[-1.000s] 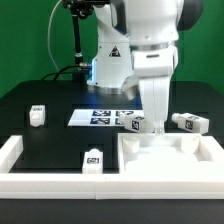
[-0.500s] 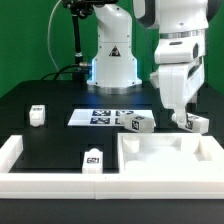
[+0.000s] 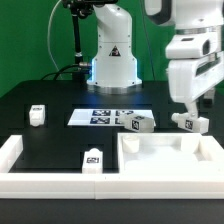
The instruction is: Assemble one leg
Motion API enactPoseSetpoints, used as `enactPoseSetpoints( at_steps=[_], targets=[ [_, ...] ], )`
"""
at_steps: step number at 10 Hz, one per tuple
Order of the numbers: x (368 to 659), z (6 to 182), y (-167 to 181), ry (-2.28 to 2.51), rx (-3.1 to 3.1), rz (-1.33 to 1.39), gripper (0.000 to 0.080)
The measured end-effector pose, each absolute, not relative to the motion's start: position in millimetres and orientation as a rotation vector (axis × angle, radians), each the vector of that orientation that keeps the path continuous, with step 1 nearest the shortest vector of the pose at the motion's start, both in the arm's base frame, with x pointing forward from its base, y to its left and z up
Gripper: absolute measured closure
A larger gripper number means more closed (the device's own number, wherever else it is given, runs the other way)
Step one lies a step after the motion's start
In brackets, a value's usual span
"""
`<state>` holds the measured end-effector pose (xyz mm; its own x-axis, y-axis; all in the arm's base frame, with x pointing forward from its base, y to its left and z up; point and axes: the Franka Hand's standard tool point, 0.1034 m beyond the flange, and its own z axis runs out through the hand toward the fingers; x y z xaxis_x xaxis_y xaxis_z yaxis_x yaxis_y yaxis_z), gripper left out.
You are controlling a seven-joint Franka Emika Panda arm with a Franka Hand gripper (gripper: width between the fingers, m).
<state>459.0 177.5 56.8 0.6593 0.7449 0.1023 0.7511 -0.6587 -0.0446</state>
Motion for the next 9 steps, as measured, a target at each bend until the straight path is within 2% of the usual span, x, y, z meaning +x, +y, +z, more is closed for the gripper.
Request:
enactPoseSetpoints(
  at_steps=[2, 3, 6, 8, 9],
  targets=[
    [446.4, 54.6, 198.4, -1.188, -2.850, 0.099, 0.0151],
    [448.8, 53.4, 196.2, -1.183, -2.855, 0.137, 0.0151],
    [432.0, 55.1, 198.8, -1.194, -2.858, 0.531, 0.0151],
    [415.7, 44.2, 183.1, -1.131, -2.882, 0.817, 0.0151],
    [417.0, 39.6, 181.3, -1.114, -2.865, 0.916, 0.0151]
  ],
)
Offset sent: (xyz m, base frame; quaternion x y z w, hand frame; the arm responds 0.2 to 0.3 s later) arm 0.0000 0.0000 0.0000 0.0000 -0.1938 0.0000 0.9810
